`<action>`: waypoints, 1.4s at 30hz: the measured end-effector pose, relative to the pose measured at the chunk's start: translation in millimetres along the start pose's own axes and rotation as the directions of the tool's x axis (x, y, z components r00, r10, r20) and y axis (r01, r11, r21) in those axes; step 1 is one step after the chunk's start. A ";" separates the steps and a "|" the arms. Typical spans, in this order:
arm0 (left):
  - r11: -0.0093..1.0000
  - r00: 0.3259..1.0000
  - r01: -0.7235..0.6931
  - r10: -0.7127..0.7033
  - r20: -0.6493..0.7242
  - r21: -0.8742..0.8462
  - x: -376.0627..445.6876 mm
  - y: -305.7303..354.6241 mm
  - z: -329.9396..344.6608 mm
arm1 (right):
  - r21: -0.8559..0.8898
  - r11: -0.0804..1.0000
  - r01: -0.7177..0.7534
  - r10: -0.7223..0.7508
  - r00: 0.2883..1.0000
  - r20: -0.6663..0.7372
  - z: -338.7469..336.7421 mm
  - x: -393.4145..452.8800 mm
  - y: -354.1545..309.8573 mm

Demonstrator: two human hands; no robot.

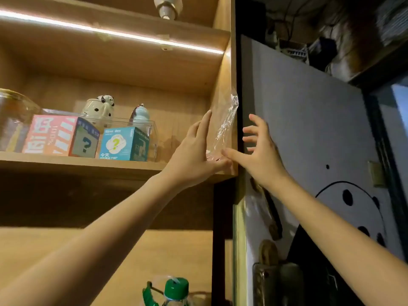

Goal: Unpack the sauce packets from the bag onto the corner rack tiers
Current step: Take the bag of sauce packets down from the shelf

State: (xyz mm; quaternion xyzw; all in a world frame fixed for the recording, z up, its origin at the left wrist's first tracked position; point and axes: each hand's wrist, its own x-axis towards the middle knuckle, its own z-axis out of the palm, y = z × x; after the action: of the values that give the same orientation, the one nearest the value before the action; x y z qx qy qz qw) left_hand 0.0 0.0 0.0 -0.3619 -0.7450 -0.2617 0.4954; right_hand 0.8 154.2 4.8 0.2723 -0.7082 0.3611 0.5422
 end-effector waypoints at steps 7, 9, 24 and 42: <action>0.991 0.989 0.134 -0.135 0.053 0.013 24.0 -32.5 36.1 | 0.205 0.922 -0.329 0.298 0.940 0.168 14.1 31.5 24.8; 0.985 0.984 0.153 -0.159 0.078 0.080 27.4 -40.9 45.1 | 0.260 0.875 -0.408 0.363 0.909 0.205 18.6 37.6 29.2; 0.976 0.980 -0.117 0.144 -0.140 0.185 21.6 -34.6 80.9 | 0.193 0.825 -0.532 0.498 0.844 0.200 21.5 50.0 18.3; 0.988 0.999 -0.044 0.048 -0.025 0.149 3.4 29.2 55.9 | 0.426 0.723 -0.544 0.593 0.805 0.021 1.8 55.3 18.0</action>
State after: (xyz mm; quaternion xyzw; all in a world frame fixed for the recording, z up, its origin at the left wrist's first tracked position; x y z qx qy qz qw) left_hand -8.2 60.3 -16.7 -0.3375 -0.7468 -0.1993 0.5373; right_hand -28.8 163.7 54.0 0.1279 -0.6321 0.6658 0.3753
